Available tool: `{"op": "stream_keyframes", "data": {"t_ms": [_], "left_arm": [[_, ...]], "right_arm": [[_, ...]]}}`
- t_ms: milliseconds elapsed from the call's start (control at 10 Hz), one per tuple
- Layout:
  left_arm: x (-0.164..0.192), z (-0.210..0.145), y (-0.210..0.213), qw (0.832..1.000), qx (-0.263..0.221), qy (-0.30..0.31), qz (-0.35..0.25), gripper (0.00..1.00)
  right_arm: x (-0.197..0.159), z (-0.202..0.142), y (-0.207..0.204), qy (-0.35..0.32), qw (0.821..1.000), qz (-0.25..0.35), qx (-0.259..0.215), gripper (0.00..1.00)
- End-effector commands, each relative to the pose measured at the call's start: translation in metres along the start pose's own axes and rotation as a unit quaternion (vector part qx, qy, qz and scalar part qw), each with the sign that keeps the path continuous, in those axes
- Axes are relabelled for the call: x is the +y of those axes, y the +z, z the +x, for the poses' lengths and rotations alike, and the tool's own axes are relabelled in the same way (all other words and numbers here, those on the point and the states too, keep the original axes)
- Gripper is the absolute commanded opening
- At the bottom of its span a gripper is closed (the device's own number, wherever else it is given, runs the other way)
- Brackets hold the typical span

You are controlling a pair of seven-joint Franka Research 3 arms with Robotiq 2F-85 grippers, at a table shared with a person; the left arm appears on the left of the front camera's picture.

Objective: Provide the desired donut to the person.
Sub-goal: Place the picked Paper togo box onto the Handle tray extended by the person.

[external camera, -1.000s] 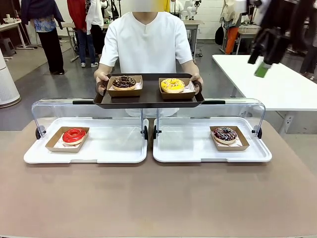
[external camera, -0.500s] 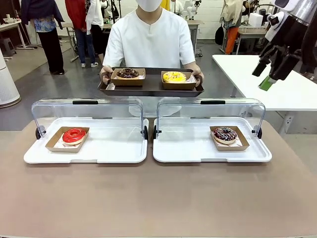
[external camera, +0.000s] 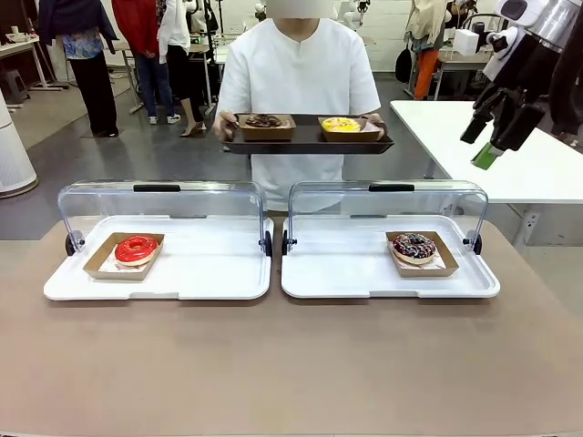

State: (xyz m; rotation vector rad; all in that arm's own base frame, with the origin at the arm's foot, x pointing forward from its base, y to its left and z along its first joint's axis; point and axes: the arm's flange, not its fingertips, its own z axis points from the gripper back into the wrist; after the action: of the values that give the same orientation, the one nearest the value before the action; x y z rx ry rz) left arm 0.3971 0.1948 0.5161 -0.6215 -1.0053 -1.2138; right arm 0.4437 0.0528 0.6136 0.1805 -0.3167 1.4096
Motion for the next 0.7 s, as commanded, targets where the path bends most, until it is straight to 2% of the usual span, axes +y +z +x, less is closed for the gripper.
{"op": "stream_keyframes", "data": {"t_ms": [0,600], "left_arm": [[-0.0014,0.0009,0.0017,1.000,0.000,-0.002,0.000,1.00],[-0.0014,0.0009,0.0017,1.000,0.000,-0.002,0.000,1.00]], "right_arm": [[0.0019,-0.0002,0.0013,0.001,1.000,0.001,-0.001,1.00],[0.0019,-0.0002,0.0013,0.001,1.000,0.001,-0.001,1.00]]}}
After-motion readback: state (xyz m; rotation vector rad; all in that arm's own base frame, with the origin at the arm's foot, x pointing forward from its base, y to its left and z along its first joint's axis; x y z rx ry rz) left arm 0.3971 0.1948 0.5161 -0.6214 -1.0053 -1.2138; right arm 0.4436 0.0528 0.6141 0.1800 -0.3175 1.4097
